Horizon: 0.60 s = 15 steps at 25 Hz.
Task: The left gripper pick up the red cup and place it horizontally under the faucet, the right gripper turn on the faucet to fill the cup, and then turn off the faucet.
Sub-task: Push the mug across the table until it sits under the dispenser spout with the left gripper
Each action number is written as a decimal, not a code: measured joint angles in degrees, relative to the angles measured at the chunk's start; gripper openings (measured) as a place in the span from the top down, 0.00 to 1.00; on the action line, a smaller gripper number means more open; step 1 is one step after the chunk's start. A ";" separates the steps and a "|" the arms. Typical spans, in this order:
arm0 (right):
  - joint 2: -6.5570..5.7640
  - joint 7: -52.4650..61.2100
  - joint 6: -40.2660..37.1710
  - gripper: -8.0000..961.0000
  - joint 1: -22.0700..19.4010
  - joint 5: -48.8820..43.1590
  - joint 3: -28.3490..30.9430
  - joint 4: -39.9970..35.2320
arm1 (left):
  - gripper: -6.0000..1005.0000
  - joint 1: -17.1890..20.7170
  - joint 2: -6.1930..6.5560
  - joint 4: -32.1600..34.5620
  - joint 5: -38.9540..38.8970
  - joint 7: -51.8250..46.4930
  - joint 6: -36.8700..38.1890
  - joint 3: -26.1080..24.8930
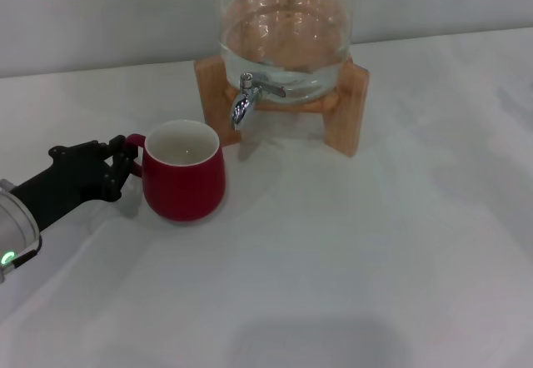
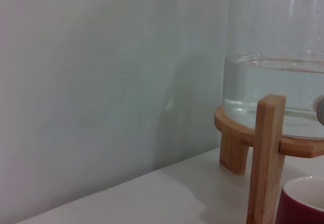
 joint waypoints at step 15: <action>0.00 -0.76 0.04 0.18 1.38 0.00 0.07 1.20 | 0.85 -2.27 -0.21 -0.37 0.08 -0.36 1.44 2.29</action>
